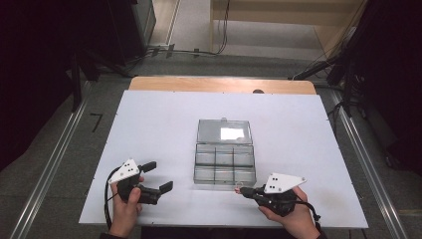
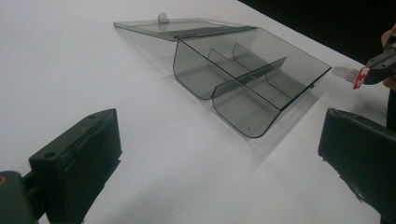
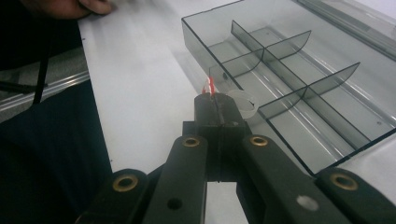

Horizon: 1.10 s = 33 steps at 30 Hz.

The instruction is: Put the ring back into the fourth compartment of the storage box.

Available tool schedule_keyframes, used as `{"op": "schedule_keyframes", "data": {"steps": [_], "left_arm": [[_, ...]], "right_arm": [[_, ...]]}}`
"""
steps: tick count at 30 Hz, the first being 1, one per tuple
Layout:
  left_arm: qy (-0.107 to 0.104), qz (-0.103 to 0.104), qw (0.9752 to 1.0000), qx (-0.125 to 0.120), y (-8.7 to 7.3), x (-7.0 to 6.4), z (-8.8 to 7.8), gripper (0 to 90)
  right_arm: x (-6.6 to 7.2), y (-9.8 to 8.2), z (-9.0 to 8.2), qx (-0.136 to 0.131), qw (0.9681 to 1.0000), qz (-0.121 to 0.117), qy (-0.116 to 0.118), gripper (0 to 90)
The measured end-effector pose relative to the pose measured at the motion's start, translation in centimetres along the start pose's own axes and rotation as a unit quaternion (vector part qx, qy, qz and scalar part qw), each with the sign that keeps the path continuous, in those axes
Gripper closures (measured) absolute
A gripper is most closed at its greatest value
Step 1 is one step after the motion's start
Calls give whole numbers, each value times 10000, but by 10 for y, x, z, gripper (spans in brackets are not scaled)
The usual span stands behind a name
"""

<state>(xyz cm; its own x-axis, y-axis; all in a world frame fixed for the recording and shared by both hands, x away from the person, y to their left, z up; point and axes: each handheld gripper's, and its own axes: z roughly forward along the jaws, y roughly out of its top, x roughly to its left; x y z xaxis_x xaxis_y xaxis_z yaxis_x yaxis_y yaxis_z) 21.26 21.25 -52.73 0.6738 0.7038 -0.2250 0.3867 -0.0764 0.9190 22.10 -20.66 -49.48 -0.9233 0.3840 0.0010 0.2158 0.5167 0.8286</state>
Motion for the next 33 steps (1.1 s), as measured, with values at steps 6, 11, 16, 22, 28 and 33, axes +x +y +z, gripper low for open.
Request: {"op": "schedule_keyframes", "data": {"steps": [6,11,16,22,28,33], "left_arm": [[27,36,9999,-100,0,-1,-2,0],[20,25,9999,-110,-1,0,-2,0],[55,18,9999,-147,-2,0,-3,0],[54,19,9999,-160,-3,-1,-3,0],[42,26,9999,-149,-3,-1,-2,0],[20,-1,9999,-171,-3,-1,-2,0]], "right_arm": [[0,3,-2,-32,10000,-4,-32,886],[-2,6,-4,-55,10000,29,-60,885],[-5,9,-5,-117,9999,71,-59,886],[-9,12,-8,-162,9997,150,-73,886],[-11,15,-9,-181,9996,173,-110,886],[-15,17,-8,-176,9995,182,-164,885]]}}
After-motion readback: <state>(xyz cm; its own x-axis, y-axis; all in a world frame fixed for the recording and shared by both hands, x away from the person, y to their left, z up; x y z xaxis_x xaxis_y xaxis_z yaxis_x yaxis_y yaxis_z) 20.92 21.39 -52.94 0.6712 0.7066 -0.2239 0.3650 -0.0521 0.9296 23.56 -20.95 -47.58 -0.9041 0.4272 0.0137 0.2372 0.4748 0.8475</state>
